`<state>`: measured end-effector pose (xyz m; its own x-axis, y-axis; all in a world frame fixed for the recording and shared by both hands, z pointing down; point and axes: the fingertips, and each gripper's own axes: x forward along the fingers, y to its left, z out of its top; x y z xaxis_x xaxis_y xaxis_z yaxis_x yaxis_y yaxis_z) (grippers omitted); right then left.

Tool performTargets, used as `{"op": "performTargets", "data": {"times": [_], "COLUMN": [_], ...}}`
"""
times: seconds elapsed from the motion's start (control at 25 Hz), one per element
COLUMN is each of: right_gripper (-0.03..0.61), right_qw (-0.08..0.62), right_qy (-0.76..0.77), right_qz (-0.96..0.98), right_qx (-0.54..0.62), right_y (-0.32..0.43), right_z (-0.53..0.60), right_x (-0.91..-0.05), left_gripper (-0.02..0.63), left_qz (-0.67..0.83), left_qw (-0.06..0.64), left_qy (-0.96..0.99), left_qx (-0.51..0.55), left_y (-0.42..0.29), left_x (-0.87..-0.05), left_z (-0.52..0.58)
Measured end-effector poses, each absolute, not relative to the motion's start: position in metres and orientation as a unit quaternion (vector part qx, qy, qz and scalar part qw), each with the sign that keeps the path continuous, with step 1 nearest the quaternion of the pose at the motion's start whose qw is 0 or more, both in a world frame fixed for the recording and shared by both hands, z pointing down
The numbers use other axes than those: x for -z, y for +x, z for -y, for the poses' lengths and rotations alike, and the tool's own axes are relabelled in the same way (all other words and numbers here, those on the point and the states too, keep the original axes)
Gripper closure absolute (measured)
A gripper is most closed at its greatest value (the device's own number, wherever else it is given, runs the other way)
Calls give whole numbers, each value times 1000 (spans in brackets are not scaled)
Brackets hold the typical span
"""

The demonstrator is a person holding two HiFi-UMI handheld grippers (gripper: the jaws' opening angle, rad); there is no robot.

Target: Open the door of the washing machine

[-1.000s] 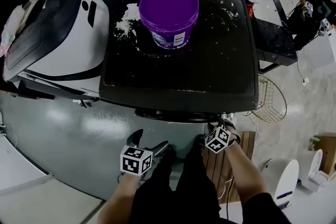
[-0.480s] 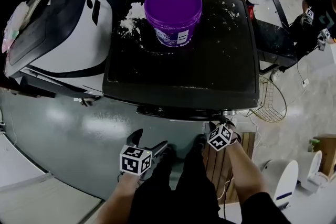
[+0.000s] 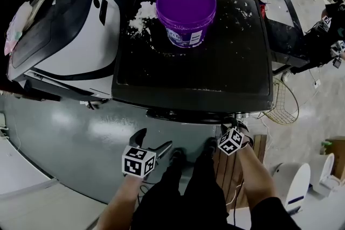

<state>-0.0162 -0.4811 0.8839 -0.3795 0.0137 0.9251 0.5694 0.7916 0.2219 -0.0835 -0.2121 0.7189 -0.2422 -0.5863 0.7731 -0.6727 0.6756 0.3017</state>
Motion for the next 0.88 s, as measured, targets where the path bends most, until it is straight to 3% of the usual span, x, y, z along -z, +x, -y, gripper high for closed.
{"op": "performTargets", "data": {"times": [0.88], "right_gripper": [446], "right_qw": [515], "right_qy": [-184], "right_qz": [808], "right_qx": [219], "right_y": [-16], "right_z": [479], "right_x": [-877], "left_gripper": [176], "left_qz": [774], "left_qw": [465], "left_qy": [426], "left_qx": [-52], "left_y": [-72], "left_x": [-731], "left_z": [230]}}
